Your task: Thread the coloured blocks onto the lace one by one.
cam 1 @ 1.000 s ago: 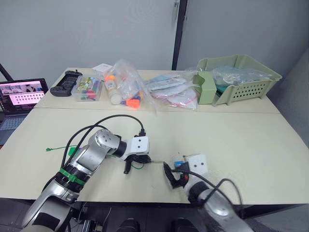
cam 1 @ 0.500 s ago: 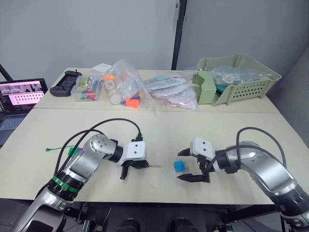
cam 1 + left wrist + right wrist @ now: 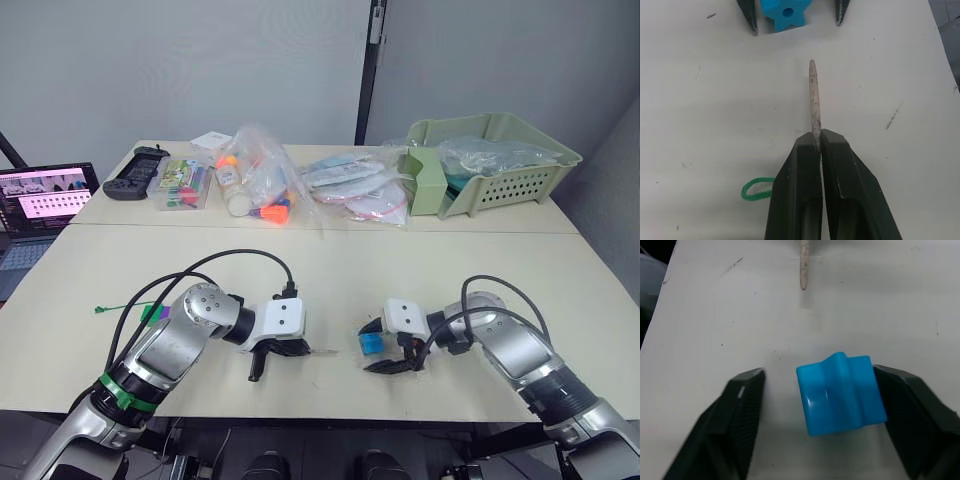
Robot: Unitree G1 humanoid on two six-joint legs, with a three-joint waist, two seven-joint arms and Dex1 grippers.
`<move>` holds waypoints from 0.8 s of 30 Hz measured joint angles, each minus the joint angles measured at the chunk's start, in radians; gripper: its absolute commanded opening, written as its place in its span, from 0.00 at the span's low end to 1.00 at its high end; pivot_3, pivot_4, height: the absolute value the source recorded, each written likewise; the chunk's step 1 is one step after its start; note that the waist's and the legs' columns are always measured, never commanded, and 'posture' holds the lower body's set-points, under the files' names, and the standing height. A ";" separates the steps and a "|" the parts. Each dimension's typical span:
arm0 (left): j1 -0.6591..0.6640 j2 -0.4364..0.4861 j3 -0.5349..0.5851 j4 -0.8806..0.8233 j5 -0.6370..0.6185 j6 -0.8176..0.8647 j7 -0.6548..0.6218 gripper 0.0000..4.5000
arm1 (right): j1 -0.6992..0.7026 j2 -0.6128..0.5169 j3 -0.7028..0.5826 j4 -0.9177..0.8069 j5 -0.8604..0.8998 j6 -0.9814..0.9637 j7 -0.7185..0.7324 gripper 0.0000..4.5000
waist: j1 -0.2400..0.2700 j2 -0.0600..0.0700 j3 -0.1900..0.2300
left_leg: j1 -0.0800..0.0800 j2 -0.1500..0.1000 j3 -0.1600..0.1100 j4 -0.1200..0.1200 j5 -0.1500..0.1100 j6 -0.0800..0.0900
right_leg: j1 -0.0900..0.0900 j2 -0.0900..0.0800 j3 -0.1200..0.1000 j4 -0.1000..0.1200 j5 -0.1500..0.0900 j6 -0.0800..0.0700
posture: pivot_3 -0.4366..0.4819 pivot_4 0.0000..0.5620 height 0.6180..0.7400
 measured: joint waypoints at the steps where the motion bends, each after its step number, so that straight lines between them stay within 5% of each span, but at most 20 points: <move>1: 0.000 0.000 0.000 -0.002 0.000 0.000 0.000 0.00 | 0.000 0.002 -0.003 0.003 -0.001 0.000 0.000 0.50 | 0.000 0.000 0.000 | 0.000 0.000 0.000 0.000 0.000 0.000 | 0.000 0.000 0.000 0.000 0.000 0.000 | 0.48 0.27 1.00; 4: -0.001 0.000 0.000 -0.002 0.000 0.001 0.000 0.00 | 0.000 0.005 -0.010 0.012 -0.002 -0.001 0.002 0.31 | 0.000 0.000 0.000 | 0.000 0.000 0.000 0.001 0.000 0.000 | 0.000 0.000 0.000 0.000 0.000 0.000 | 0.48 0.27 1.00; 10: -0.025 -0.015 -0.014 -0.005 -0.008 0.025 -0.001 0.00 | 0.026 0.040 -0.061 -0.038 0.001 0.122 -0.070 0.31 | 0.002 0.000 0.000 | 0.000 0.000 -0.001 0.001 0.000 0.000 | 0.000 0.000 0.000 0.001 0.000 0.000 | 0.48 0.27 1.00; 16: -0.092 -0.028 -0.056 -0.042 0.011 0.117 0.028 0.00 | 0.058 0.070 -0.058 -0.262 0.020 0.372 -0.158 0.31 | 0.001 0.000 0.000 | -0.001 -0.001 -0.002 0.001 0.000 0.000 | -0.001 0.000 0.000 0.001 0.000 0.000 | 0.48 0.27 1.00; 24: -0.127 -0.019 -0.115 -0.043 0.043 0.150 0.032 0.00 | 0.076 0.065 -0.021 -0.285 0.008 0.406 -0.182 0.31 | 0.001 0.000 0.000 | -0.001 -0.001 0.000 0.001 0.000 0.000 | -0.001 0.000 0.000 0.001 0.000 0.000 | 0.48 0.27 1.00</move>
